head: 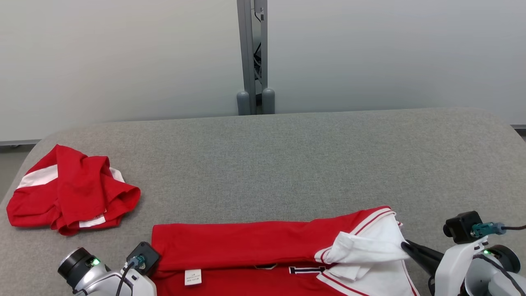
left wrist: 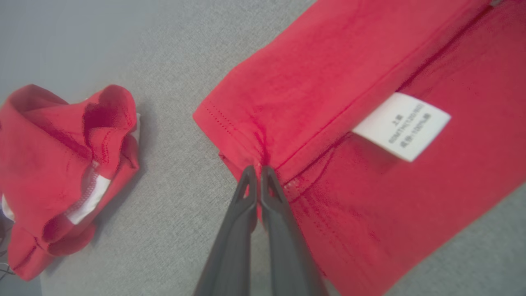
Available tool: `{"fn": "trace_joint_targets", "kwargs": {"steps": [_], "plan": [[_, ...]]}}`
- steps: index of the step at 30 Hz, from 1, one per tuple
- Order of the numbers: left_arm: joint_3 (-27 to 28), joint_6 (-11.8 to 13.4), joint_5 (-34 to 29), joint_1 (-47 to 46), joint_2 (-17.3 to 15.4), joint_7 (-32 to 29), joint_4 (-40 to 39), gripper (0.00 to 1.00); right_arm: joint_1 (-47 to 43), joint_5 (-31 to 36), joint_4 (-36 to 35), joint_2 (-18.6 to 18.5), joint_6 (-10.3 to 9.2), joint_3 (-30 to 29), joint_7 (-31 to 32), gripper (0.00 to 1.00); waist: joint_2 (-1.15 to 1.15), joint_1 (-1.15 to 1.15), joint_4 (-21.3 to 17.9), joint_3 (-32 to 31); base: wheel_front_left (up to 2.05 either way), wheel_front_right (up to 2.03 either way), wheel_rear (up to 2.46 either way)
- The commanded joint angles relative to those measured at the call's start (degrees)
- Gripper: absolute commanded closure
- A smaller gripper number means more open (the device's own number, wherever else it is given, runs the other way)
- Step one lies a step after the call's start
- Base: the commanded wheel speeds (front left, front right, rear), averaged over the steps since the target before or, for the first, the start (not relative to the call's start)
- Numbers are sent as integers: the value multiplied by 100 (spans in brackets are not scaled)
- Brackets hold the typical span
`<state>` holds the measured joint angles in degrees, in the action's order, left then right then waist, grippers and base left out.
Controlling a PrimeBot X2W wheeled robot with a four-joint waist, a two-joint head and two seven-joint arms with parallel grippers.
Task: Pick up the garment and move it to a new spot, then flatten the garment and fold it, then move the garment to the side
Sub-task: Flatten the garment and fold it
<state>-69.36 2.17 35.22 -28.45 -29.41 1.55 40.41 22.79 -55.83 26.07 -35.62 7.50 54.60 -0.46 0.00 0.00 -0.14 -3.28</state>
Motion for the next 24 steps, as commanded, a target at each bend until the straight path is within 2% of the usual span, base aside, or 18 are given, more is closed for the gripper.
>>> {"fn": "trace_joint_targets", "kwargs": {"steps": [1, 9, 20, 24], "plan": [[-27, 16, -15, 85, -78, -87, -116, 100, -110, 75, -42, -44, -2, -65, 105, 100, 0, 0, 20, -2, 0, 0, 0], [-88, 179, 0, 233, -342, -478, -798, 100, -405, 269, -167, 38, -2, -451, 574, 100, 0, 0, 68, 4, 0, 0, 0], [-120, 354, 37, 340, -525, -685, -1228, 100, -740, 469, -345, 192, -2, -839, 1114, 100, 0, 0, 44, 48, 0, 0, 0], [-133, 389, 27, 333, -556, -736, -1299, 85, -844, 533, -399, 247, -2, -969, 1291, 100, 0, 0, 34, 61, 0, 0, 0]]}}
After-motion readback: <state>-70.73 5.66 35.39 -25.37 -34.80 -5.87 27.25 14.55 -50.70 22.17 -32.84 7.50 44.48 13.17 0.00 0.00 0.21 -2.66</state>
